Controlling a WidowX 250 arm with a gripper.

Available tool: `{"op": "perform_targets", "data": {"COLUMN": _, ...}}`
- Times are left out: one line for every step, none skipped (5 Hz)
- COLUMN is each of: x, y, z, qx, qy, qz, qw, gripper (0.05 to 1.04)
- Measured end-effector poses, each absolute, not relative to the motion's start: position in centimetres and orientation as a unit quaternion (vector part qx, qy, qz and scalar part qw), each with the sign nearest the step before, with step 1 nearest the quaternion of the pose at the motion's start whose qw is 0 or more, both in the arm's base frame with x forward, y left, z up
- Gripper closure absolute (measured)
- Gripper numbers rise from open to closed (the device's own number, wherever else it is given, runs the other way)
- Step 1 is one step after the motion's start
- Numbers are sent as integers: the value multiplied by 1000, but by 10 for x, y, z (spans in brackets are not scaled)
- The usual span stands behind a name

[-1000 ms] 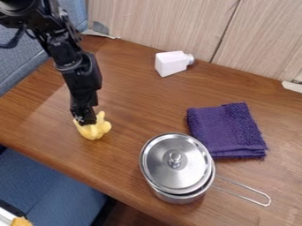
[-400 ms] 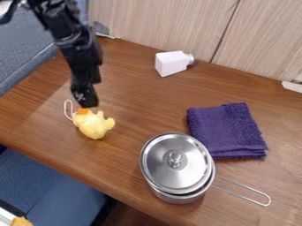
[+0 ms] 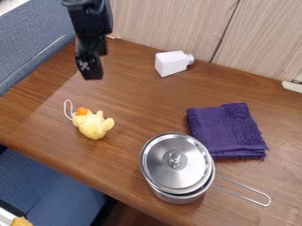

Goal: Take the yellow object and placed it on the left side of silver pot

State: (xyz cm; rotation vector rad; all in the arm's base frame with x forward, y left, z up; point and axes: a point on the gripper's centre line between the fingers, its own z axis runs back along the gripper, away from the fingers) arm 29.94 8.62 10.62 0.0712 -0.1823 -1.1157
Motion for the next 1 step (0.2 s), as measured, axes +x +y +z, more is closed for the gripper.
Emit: {"op": "perform_targets", "data": {"x": 299, "y": 86, "z": 107, "qx": 31, "qy": -85, "qz": -529, "qw": 844, "gripper": 82}}
